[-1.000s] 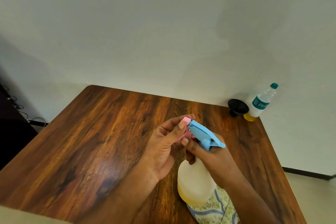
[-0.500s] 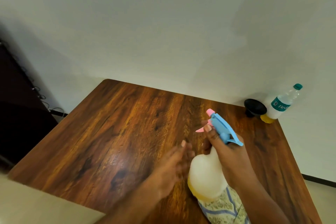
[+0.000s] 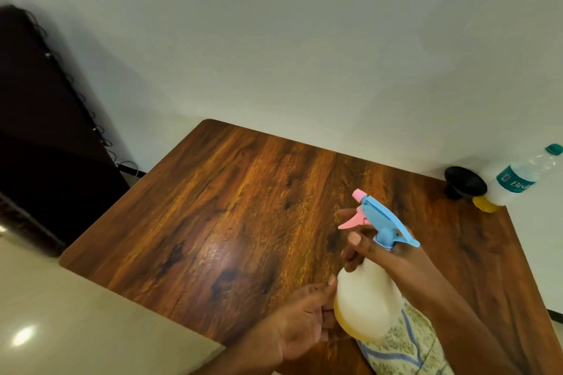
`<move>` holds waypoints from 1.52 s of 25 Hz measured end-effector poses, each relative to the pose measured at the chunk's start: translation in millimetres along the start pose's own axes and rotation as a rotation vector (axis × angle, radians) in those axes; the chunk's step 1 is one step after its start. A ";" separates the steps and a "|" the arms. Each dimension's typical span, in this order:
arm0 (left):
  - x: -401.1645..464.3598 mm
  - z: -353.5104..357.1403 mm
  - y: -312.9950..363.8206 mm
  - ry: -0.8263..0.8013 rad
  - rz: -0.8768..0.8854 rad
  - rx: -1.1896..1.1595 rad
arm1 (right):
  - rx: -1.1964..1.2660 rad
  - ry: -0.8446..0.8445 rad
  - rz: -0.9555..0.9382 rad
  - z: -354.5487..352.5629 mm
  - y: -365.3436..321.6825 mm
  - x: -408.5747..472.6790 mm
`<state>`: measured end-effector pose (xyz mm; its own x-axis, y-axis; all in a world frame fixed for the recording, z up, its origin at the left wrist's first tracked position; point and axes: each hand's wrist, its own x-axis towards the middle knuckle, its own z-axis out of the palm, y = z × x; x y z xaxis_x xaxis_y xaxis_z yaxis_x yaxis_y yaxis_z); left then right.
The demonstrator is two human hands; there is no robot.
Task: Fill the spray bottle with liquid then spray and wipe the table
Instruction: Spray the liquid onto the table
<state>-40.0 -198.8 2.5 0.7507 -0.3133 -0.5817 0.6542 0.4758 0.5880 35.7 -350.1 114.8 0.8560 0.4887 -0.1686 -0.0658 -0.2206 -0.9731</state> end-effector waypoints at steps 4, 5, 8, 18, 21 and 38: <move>3.4 -9.0 -8.2 0.010 -0.051 0.014 | -0.024 0.002 -0.006 7.5 10.2 5.6; 4.4 -9.9 -8.6 0.027 -0.056 0.034 | 0.000 0.018 0.001 10.7 12.8 8.3; 5.9 -16.6 -2.7 0.206 -0.050 0.153 | -0.004 0.173 0.162 15.8 41.6 25.2; -6.5 -74.5 2.8 0.436 0.148 0.123 | -0.182 0.256 0.321 3.3 110.1 36.9; -7.7 -70.9 4.5 0.435 0.138 0.106 | -0.230 0.232 0.307 3.6 111.6 38.6; -14.0 -3.9 54.9 0.285 0.479 0.315 | 0.262 0.062 0.006 12.3 6.5 25.4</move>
<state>-14.9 -165.1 40.7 0.9408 0.1256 -0.3147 0.2807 0.2313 0.9315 50.7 -328.7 102.2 0.8845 0.4336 -0.1721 -0.1943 0.0072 -0.9809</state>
